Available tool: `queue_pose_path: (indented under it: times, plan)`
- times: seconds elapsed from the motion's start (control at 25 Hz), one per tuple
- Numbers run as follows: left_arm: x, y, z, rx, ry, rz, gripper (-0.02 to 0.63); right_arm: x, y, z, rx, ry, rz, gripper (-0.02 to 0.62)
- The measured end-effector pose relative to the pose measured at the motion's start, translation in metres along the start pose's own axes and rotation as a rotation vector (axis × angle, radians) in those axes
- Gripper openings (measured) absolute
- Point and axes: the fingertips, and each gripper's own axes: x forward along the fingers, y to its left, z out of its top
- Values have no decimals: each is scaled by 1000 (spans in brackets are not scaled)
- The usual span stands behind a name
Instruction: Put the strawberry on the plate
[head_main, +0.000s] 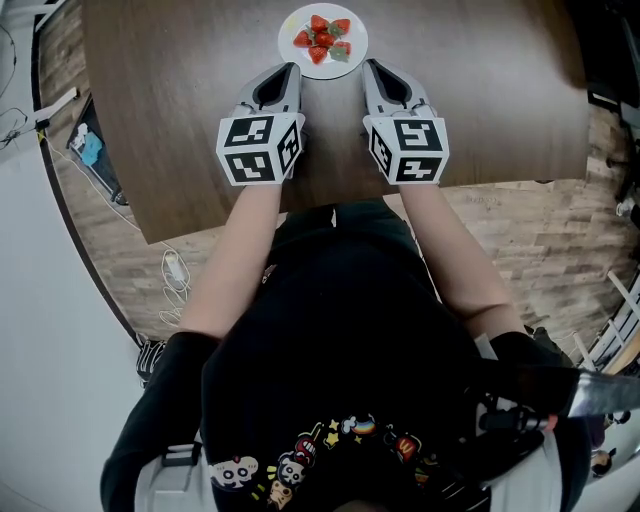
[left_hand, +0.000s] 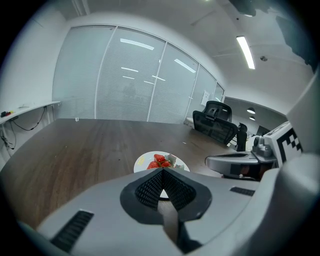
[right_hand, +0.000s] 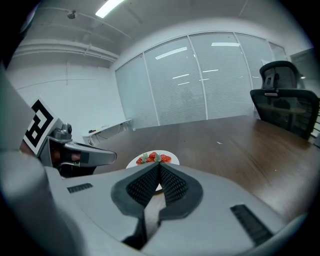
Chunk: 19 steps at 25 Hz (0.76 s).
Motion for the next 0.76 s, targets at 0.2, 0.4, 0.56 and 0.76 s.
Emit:
queue_pose_path:
  times: [0.2, 0.4, 0.56, 0.76]
  plan:
    - [-8, -4, 0, 10, -12, 2, 2, -8, 5, 1, 4, -4, -3, 6]
    - [-19, -24, 5, 31, -34, -5, 2, -26, 3, 6, -4, -19, -7, 6]
    - [-22, -27, 6, 42, -43, -15, 2, -30, 5, 8, -6, -29, -16, 6]
    - [-31, -29, 10, 56, -55, -19, 2, -38, 10, 12, -11, -45, -28, 6]
